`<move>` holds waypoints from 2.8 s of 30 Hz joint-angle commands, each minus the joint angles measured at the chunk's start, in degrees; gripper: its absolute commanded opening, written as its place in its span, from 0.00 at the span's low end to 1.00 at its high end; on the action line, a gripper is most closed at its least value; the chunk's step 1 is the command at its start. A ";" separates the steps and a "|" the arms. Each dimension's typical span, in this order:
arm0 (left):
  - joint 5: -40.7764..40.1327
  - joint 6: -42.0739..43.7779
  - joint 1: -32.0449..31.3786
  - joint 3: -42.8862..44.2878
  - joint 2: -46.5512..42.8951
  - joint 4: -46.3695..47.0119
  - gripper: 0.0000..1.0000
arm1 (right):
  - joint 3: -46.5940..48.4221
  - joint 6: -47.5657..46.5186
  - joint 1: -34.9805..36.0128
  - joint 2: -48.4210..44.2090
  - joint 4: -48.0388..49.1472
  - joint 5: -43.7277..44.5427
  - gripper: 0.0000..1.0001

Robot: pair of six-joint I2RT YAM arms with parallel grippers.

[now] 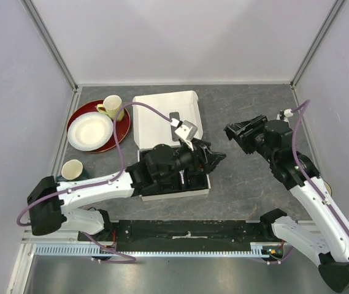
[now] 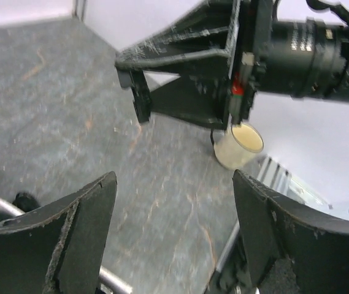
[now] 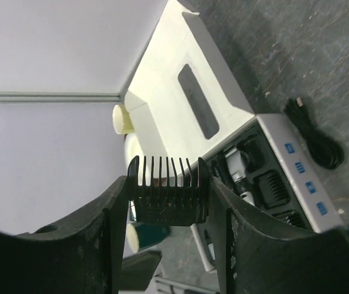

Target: Sort the hair-cutting tools

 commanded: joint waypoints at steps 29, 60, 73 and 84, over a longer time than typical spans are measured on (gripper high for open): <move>-26.53 8.30 -6.87 11.51 17.14 18.52 0.55 | 4.06 9.26 0.36 -5.76 -4.82 -3.12 0.14; -2.82 -13.40 11.91 15.20 5.36 -31.13 0.02 | 1.61 -11.47 0.09 -11.03 -9.29 6.54 0.98; 16.69 -15.52 25.90 14.24 16.60 -32.91 0.02 | -9.38 -13.68 0.09 -12.53 -12.82 -1.89 0.98; 24.00 -18.50 27.67 14.41 23.11 -28.25 0.02 | -17.73 -10.87 0.09 -17.98 -13.26 -3.30 0.96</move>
